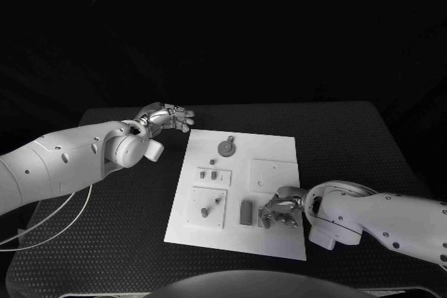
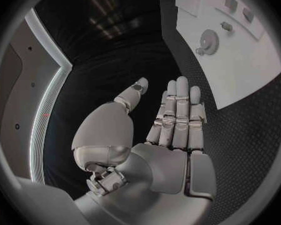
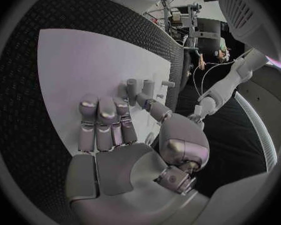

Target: Assemble the parts on the task board

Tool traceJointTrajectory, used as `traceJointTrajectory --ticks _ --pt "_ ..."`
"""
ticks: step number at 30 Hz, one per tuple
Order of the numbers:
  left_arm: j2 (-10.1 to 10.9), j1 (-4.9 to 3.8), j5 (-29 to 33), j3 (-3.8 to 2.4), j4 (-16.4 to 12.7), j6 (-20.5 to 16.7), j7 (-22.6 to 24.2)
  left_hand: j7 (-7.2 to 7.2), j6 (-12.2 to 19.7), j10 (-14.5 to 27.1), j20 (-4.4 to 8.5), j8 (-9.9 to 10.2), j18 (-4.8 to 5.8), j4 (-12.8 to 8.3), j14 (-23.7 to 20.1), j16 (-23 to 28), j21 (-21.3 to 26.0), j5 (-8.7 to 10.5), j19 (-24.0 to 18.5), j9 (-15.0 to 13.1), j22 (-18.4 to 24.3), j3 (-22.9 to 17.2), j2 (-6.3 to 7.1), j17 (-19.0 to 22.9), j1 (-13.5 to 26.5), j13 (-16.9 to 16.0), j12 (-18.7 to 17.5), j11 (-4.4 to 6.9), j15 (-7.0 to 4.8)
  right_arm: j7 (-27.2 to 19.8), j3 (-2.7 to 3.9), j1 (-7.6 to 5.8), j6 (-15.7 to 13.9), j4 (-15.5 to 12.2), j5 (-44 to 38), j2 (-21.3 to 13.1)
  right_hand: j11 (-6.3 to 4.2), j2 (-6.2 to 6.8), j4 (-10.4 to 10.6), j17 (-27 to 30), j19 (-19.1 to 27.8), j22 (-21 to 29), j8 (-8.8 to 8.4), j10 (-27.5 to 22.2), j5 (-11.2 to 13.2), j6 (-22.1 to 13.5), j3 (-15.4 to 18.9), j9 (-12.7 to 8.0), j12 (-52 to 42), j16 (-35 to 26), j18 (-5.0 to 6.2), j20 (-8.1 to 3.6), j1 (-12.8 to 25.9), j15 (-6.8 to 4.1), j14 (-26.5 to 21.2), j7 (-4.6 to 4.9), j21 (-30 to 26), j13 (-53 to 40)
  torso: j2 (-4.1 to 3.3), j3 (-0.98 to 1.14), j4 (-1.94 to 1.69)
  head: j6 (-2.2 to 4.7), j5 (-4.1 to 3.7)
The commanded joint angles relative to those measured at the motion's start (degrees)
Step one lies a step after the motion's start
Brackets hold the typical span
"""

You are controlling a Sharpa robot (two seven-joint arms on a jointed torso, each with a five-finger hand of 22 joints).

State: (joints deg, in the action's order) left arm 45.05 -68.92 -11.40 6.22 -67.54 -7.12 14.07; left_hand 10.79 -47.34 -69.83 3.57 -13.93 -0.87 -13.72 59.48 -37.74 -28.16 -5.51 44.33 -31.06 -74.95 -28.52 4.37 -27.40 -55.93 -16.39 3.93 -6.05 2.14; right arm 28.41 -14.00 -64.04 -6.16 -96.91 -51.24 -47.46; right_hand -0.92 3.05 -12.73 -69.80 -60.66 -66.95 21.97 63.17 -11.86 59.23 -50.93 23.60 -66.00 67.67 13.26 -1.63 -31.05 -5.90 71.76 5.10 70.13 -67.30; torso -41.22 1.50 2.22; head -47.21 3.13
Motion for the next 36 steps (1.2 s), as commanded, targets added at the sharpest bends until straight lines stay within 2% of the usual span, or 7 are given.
traceJointTrajectory --ticks 1,6,13,18,26,30,36 --pt "0.0 -0.04 -0.1 -0.03 -0.1 0.8 0.2 -0.03 0.3 0.4 -0.14 -0.2 -0.12 0.3 0.2 0.3 0.3 -0.3 0.3 0.1 -0.5 0.0 -0.2 -0.1 0.2 0.0 0.2 -0.06 0.12 -2.1 -0.12 0.27 1.2 -0.4 1.4 0.2 -0.06 1.3 0.1 0.0 -0.2 0.1 0.41 0.6 3.5 0.5 0.4 -0.1 0.3 0.1 1.74 0.08 1.3 -0.39 0.1 0.07 0.4 -0.2 0.0 0.03 0.0 -0.02 0.01" --pt "0.0 -0.04 -0.1 -0.03 0.0 0.8 0.2 -0.02 0.3 0.4 -0.14 -0.2 -0.12 0.3 0.2 0.3 0.3 -0.31 0.3 0.1 -0.5 0.0 -0.19 -0.1 0.2 0.0 0.2 -0.06 0.12 -2.5 -0.11 0.27 1.8 -0.5 1.4 -0.1 -0.07 4.02 0.6 0.0 -0.2 0.4 0.49 0.6 7.8 0.4 1.4 -0.2 0.4 0.1 1.74 -0.1 1.8 -0.44 0.1 0.05 0.5 -0.2 0.01 0.03 0.02 -0.04 0.06" --pt "0.1 -0.04 -0.1 -0.03 -0.1 0.8 0.2 -0.02 0.3 0.4 -0.14 -0.2 -0.12 0.3 0.2 0.4 0.3 -0.32 0.3 0.1 -0.5 0.0 -0.18 -0.1 0.3 0.0 0.2 -0.06 0.12 -2.6 -0.1 0.26 2.1 -0.5 1.4 -0.4 -0.11 6.83 1.4 0.0 -0.3 0.6 0.61 0.6 8.9 0.3 2.3 -0.2 0.4 0.1 1.74 -0.28 1.7 -0.52 0.1 0.07 0.6 -0.3 -0.02 0.03 0.01 0.01 0.05" --pt "0.1 -0.04 -0.1 -0.03 -0.1 0.8 0.2 -0.02 0.4 0.4 -0.14 -0.2 -0.12 0.3 0.2 0.4 0.4 -0.32 0.3 0.1 -0.6 0.0 -0.17 -0.1 0.2 0.0 0.2 -0.06 0.12 -2.8 -0.1 0.26 2.7 -0.4 1.2 -0.7 -0.12 7.19 1.6 0.0 -0.4 0.7 0.65 0.6 8.9 0.2 2.5 -0.2 0.4 0.1 1.74 -0.37 1.2 -0.57 0.1 0.06 0.6 -0.3 -0.02 0.07 0.04 0.0 0.06" --pt "0.2 -0.04 -0.1 -0.03 -0.1 0.8 0.2 -0.02 0.4 0.4 -0.13 -0.2 -0.13 0.3 0.2 0.4 0.4 -0.34 0.3 0.1 -0.6 0.0 -0.17 -0.2 0.2 0.0 0.2 -0.06 0.12 -4.3 -0.11 0.26 5.4 -0.6 -2.6 -1.2 -0.03 7.11 -3.8 -0.1 0.1 1.0 1.3 0.5 4.7 -0.4 12.7 0.3 0.4 0.2 1.74 -0.68 -9.1 -0.65 -0.2 0.05 1.0 -0.7 -0.01 0.09 0.06 -0.03 0.01" --pt "0.1 -0.04 -0.1 -0.03 -0.1 0.8 0.2 -0.02 0.4 0.4 -0.13 -0.2 -0.13 0.3 0.2 0.4 0.4 -0.35 0.3 0.1 -0.6 0.0 -0.17 -0.2 0.2 0.0 0.2 -0.06 0.12 -4.0 -0.11 0.27 5.0 -0.6 -6.6 -1.0 -0.13 8.94 -3.6 -0.1 0.4 1.3 1.4 0.5 7.8 -0.6 15.0 0.4 0.4 0.1 1.74 -0.74 -15.4 -0.7 -0.4 0.1 0.9 -0.9 -0.03 0.07 0.07 -0.07 0.0" --pt "0.1 -0.04 -0.1 -0.03 -0.1 0.8 0.2 -0.02 0.4 0.4 -0.13 -0.2 -0.13 0.3 0.2 0.4 0.4 -0.35 0.3 0.1 -0.6 0.0 -0.17 -0.2 0.2 0.0 0.2 -0.05 0.12 -3.2 -0.11 0.27 4.2 -0.5 -9.4 -0.6 -0.19 8.8 -3.7 -0.1 0.4 1.6 1.53 1.0 9.0 -0.4 16.2 0.4 0.1 0.2 1.74 -0.71 -18.5 -0.8 -0.3 -0.01 0.9 -1.2 -0.02 0.03 0.02 -0.06 -0.1"
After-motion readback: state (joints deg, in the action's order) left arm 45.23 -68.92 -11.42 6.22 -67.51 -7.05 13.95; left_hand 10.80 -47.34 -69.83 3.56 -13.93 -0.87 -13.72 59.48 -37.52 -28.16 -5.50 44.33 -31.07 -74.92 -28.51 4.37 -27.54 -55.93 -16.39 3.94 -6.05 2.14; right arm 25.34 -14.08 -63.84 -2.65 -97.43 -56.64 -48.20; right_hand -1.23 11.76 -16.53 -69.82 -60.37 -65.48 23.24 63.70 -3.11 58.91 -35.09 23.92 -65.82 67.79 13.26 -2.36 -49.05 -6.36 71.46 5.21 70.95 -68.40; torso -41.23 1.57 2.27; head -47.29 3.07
